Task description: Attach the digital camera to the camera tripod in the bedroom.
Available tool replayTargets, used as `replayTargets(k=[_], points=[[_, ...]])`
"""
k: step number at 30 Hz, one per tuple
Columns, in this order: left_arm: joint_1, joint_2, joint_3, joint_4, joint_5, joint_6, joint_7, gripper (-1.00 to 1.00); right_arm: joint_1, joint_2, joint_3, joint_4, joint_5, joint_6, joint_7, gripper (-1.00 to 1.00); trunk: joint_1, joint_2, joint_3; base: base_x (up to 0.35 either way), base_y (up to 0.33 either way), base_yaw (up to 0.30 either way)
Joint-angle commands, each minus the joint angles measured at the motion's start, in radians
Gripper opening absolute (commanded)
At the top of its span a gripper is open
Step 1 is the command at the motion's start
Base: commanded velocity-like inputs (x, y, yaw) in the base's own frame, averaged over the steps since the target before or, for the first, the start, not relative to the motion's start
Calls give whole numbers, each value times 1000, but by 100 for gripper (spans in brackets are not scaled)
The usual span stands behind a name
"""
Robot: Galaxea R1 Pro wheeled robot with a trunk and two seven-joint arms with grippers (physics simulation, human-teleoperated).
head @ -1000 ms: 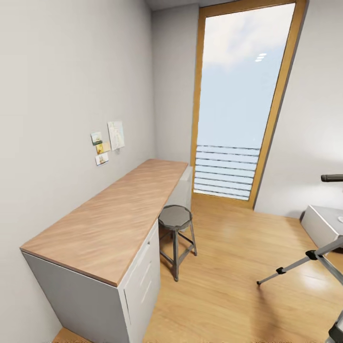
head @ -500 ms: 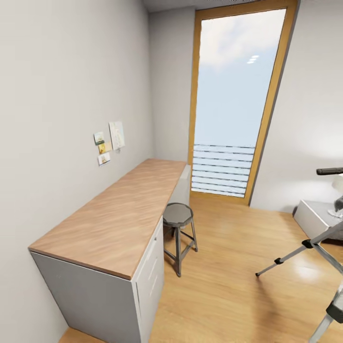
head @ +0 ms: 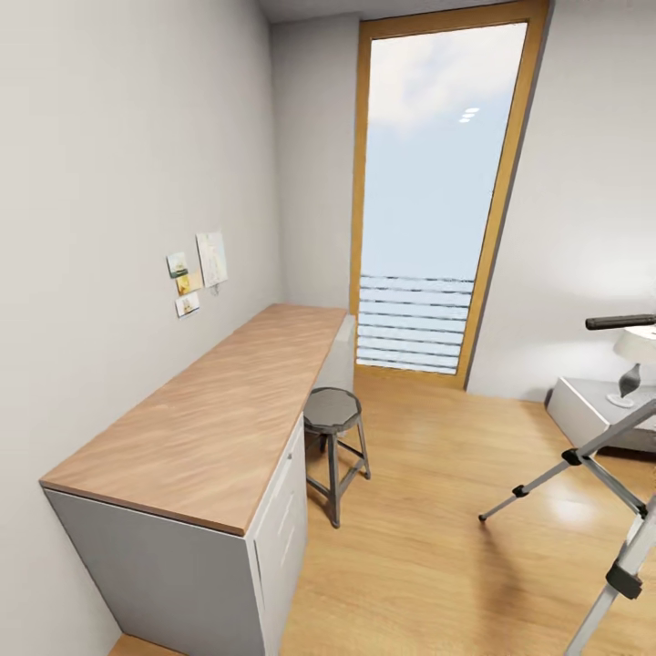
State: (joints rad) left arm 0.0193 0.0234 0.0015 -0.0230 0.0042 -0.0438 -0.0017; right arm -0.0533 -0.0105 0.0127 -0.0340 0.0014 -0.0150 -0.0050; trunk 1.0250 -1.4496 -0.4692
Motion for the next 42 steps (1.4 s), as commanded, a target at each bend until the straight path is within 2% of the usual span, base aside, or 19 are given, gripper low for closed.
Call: replayTargets(k=[1,23,42], points=[[1,0,0,-1,0,-2,0,100,0,0,1,0,0,-2,-1,100,0,0,-1,-3,7,-22],[-1,-3,0,-1,0,-1,1,100,0,0,1,0,0,-2,-1,100,0,0,-1,-1,120,-13],[-2,-5,0,-3,0,-2,2,100,0,0,1,0,0,-2,0,100,0,0,-10,0,16,-193]])
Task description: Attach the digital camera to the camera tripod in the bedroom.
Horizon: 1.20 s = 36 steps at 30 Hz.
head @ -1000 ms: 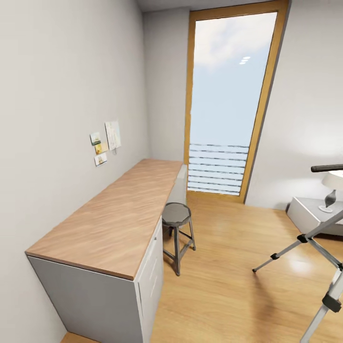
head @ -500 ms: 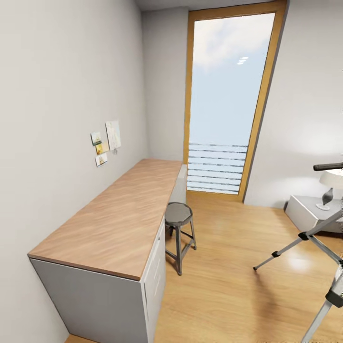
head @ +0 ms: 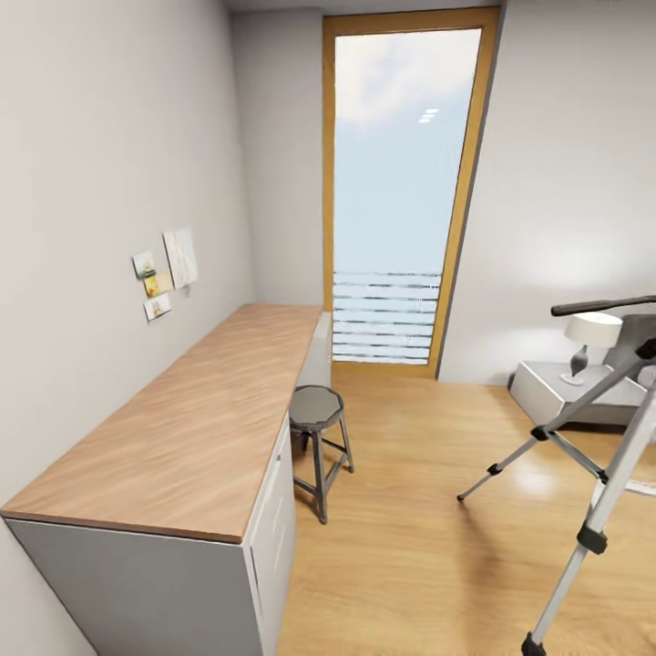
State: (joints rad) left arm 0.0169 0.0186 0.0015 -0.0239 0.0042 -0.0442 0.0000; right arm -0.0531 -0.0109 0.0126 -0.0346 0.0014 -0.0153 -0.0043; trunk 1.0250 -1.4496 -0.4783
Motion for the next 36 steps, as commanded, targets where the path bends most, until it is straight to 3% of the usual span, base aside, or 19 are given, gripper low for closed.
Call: replayTargets(k=[1,36], points=[[1,0,0,-3,0,-1,0,100,-1,0,1,0,0,-2,0,100,0,0,-1,0,2,-236],[0,-7,0,-17,0,0,0,100,-1,0,1,-4,0,-2,0,100,0,0,-23,0,0,-242]])
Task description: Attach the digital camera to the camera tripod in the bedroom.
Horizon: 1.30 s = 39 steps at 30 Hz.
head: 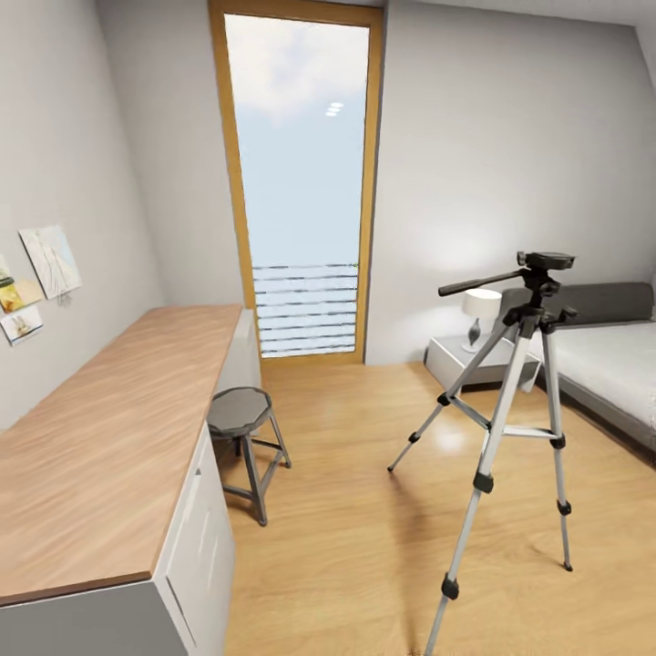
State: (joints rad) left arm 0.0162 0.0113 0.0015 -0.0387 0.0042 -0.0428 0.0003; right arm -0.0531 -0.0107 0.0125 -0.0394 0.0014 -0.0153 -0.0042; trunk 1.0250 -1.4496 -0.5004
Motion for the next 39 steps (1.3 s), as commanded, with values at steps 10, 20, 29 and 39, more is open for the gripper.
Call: replayTargets(k=[10,20,29,39], points=[[1,0,0,-3,0,0,0,100,-1,0,1,0,0,-2,0,100,0,0,-7,0,0,-243],[1,-1,0,-3,0,-1,0,100,-1,0,1,1,0,-2,-1,100,0,0,-13,0,0,-242],[1,-2,0,-3,0,-2,0,100,-1,0,1,0,0,-2,-3,100,0,0,-16,0,0,-161],[1,-5,0,-9,0,-2,0,100,-1,0,1,0,0,-2,-3,100,0,0,-16,8,0,-39]])
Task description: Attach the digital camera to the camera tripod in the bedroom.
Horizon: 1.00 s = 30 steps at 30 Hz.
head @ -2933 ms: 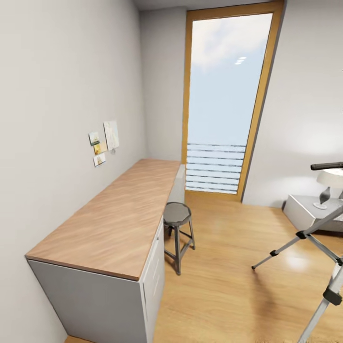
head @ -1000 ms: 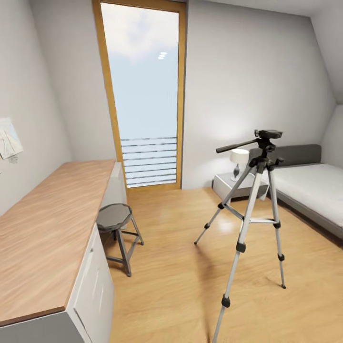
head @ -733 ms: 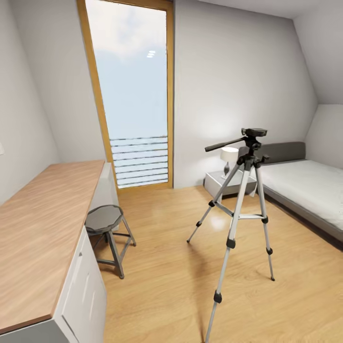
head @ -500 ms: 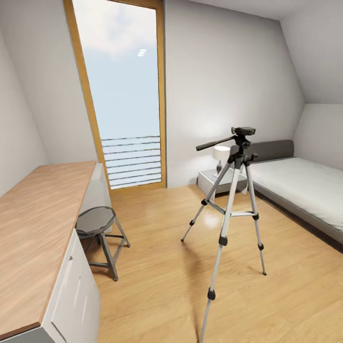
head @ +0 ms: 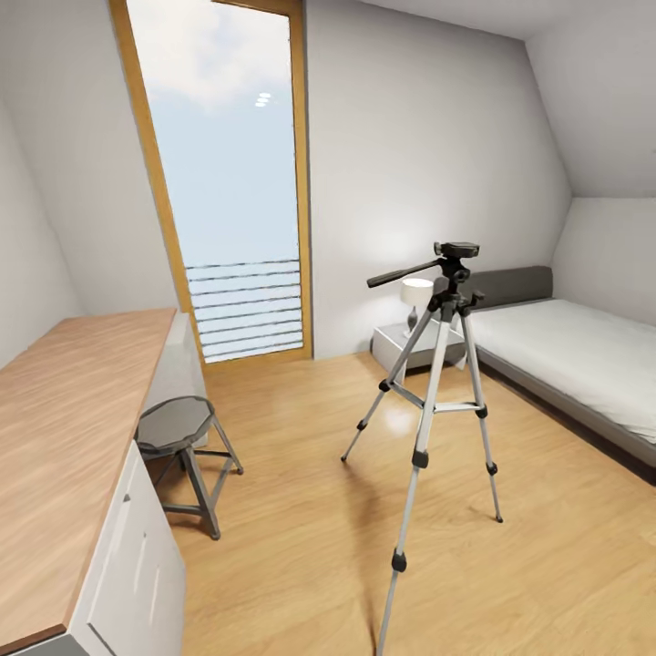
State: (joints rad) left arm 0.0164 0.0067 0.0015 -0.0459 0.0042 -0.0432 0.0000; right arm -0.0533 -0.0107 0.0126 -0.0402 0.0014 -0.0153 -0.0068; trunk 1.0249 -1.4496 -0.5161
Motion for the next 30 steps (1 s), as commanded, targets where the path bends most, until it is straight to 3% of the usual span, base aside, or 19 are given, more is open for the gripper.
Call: replayTargets(k=[1,13,30], points=[[0,0,0,-3,0,-2,0,100,0,0,1,0,0,-2,-1,100,0,0,-1,101,0,-14],[0,0,0,-11,0,-2,0,100,0,0,1,0,0,-2,-1,100,0,0,-2,180,0,-46],[0,-2,0,-15,0,-1,0,100,0,0,1,2,-3,-88,6,100,0,0,-14,28,0,-208]])
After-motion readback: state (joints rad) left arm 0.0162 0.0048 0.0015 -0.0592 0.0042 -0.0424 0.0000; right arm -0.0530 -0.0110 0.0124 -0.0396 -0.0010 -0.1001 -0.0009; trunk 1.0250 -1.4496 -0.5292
